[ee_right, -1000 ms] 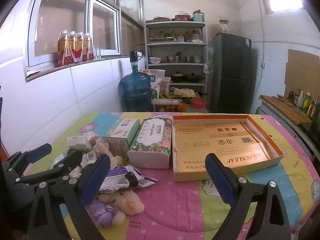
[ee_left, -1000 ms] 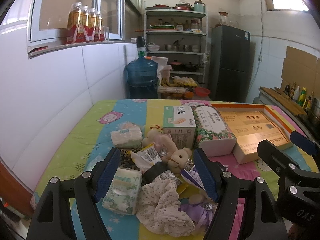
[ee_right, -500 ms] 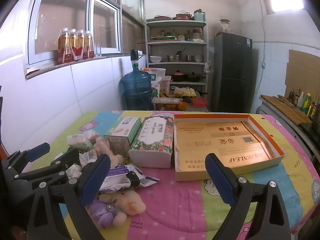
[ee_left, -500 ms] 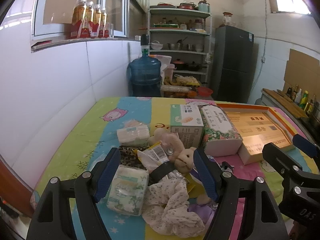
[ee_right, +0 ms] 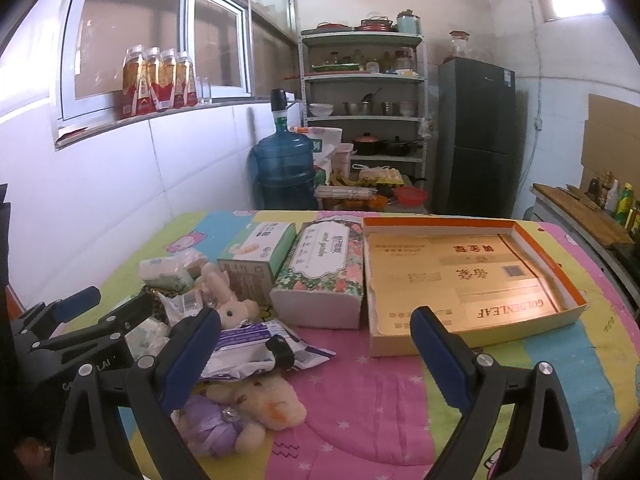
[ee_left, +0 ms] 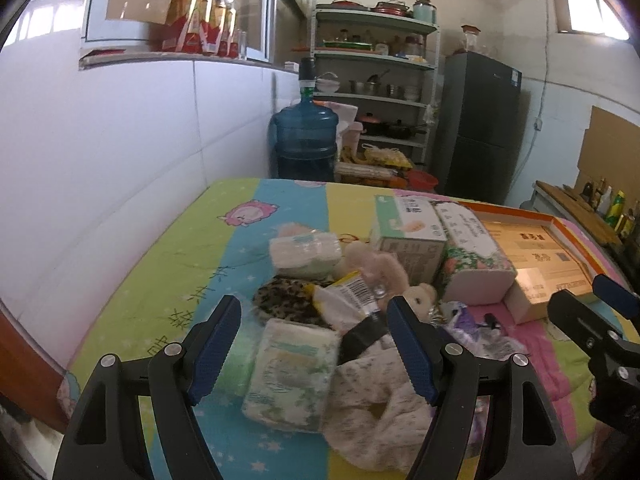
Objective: Organize soft objects
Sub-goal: 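Grasp the green bagged item with left gripper while right gripper grasps white-purple snack packet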
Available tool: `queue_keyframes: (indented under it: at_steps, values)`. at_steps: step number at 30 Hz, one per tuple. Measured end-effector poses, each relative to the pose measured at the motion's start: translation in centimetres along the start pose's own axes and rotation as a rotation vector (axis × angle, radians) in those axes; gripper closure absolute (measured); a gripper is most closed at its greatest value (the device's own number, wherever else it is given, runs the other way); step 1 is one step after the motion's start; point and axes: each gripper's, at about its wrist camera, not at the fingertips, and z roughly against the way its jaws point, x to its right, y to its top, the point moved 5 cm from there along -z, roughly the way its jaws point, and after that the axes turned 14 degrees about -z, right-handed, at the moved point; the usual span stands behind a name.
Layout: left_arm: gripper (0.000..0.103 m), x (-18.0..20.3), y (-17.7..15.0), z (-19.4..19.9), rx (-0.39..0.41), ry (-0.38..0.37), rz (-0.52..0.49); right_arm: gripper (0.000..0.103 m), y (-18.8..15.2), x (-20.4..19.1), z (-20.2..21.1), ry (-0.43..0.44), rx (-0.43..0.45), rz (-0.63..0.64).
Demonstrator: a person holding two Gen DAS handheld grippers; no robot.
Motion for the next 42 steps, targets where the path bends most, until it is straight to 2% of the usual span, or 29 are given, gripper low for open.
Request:
queue_keyframes:
  at_steps: [4, 10, 21, 28, 30, 37, 40, 42]
  values:
    - [0.026, -1.3, -0.7, -0.1, 0.009, -0.026, 0.021, 0.007, -0.9, -0.9, -0.5, 0.053, -0.032, 0.016]
    - [0.026, -3.6, -1.8, -0.2, 0.022, -0.019, 0.048, 0.007, -2.7, -3.0, -1.7, 0.123, -0.096, 0.07]
    - [0.026, -4.7, -3.8, -2.2, -0.027, -0.077, 0.06, 0.007, -4.2, -3.9, -4.4, 0.103, -0.177, 0.088]
    - [0.026, -7.1, -4.2, -2.6, -0.019, -0.057, 0.075, 0.007, -4.1, -3.7, -5.7, 0.091, -0.198, 0.079]
    - [0.026, -7.9, -4.4, -3.2, -0.035, -0.048, 0.083, 0.007, -4.2, -3.7, -5.9, 0.091, -0.203, 0.074]
    - [0.026, -7.8, -5.0, -6.1, -0.093, -0.102, 0.111, 0.007, -4.2, -3.6, -6.8, 0.085, -0.219, 0.062]
    - [0.031, -7.5, -5.3, -7.3, -0.115, -0.131, 0.132, 0.007, -4.2, -3.6, -6.9, 0.081, -0.222, 0.059]
    - [0.045, -7.3, -5.5, -8.0, -0.121, -0.164, 0.15, 0.007, -4.2, -3.4, -7.0, 0.075, -0.224, 0.056]
